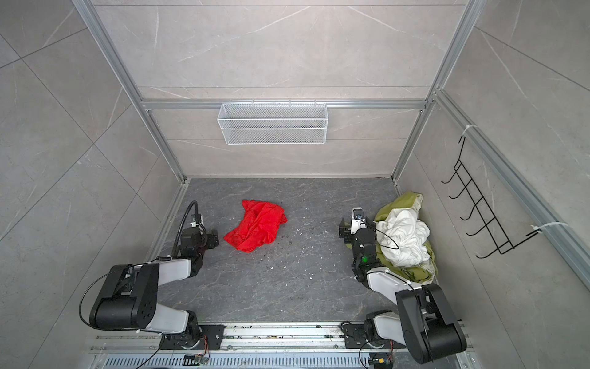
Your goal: Pick out a specific cloth from the pile
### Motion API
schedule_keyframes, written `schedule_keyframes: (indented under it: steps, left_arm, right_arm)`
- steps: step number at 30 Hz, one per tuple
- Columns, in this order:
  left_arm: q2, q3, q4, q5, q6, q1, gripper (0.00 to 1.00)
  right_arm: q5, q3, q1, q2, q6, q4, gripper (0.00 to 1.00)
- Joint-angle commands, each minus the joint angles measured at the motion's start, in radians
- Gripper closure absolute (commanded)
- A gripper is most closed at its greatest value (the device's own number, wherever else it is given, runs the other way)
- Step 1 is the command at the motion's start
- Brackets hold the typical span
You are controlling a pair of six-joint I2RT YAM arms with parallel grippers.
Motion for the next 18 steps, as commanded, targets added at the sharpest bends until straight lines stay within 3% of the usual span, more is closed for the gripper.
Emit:
schedule_keyframes:
  steps: [1,3,4,8,9,11,16,18]
  left_arm:
    - [0.010,-0.015,0.143,0.040,-0.021,0.010,0.14]
    - [0.016,-0.020,0.160,0.026,-0.025,0.010,0.14]
    - [0.017,-0.024,0.164,0.023,-0.027,0.010,0.14]
    - [0.021,-0.024,0.172,0.019,-0.026,0.009,0.13]
    - [0.020,-0.024,0.173,0.019,-0.027,0.010,0.02]
    - [0.021,-0.024,0.173,0.019,-0.026,0.009,0.00]
    - [0.019,-0.025,0.174,0.019,-0.026,0.009,0.00]
    - [0.019,-0.026,0.173,0.017,-0.027,0.009,0.00]
  right_arm:
    - [-0.015,-0.022,-0.003,-0.022,0.024,0.019,0.08]
    - [-0.026,-0.031,-0.003,-0.032,0.034,0.015,0.08]
    - [-0.032,-0.037,-0.003,-0.040,0.029,0.009,0.01]
    - [-0.023,-0.060,-0.002,-0.037,0.037,0.014,0.00]
    - [-0.010,-0.067,-0.004,-0.018,0.038,0.045,0.00]
    - [-0.019,-0.056,-0.026,0.037,0.071,0.045,0.00]
    - [-0.030,-0.143,-0.085,0.257,0.128,0.415,0.00]
    - [-0.077,-0.147,-0.116,0.257,0.147,0.419,0.00]
